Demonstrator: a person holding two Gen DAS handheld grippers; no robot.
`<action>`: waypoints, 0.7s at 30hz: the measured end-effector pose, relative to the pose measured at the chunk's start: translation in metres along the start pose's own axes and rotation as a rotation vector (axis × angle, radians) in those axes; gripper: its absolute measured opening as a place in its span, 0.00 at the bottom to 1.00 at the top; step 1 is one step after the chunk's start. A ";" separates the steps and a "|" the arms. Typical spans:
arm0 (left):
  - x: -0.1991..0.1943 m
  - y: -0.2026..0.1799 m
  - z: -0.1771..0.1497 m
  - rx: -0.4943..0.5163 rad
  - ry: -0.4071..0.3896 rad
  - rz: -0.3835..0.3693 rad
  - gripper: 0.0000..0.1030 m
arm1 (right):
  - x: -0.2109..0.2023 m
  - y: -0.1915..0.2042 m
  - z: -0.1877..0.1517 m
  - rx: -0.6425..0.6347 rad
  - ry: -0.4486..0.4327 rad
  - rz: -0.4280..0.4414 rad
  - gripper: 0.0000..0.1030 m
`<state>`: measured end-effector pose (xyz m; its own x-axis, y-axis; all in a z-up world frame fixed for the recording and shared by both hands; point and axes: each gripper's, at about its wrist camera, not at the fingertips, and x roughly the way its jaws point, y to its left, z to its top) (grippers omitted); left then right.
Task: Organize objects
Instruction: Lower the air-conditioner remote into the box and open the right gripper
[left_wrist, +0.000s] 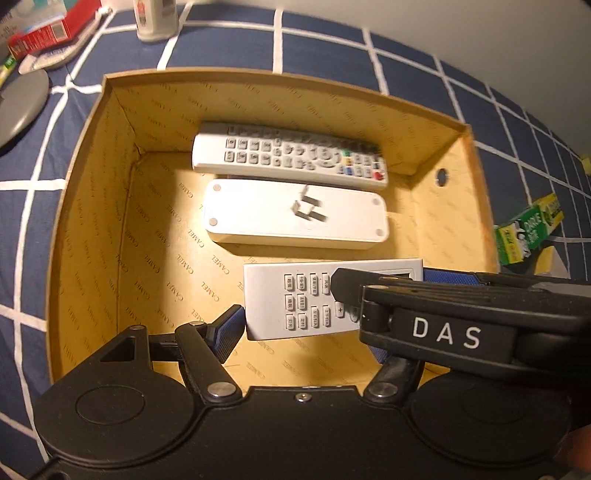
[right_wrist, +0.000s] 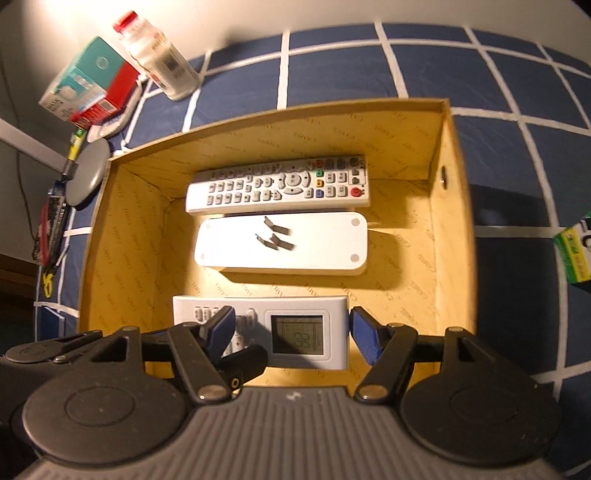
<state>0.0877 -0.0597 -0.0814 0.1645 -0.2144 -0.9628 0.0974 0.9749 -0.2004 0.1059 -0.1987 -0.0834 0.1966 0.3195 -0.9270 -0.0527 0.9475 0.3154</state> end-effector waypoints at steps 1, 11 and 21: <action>0.005 0.003 0.002 -0.001 0.009 -0.002 0.65 | 0.006 0.000 0.002 0.001 0.009 -0.001 0.66; 0.045 0.019 0.017 -0.008 0.093 -0.017 0.65 | 0.049 -0.007 0.015 0.021 0.091 -0.017 0.66; 0.059 0.022 0.028 -0.001 0.121 -0.016 0.65 | 0.065 -0.013 0.026 0.038 0.120 -0.018 0.66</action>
<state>0.1275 -0.0522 -0.1372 0.0436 -0.2214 -0.9742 0.0984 0.9714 -0.2163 0.1447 -0.1903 -0.1426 0.0784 0.3037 -0.9495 -0.0130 0.9527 0.3036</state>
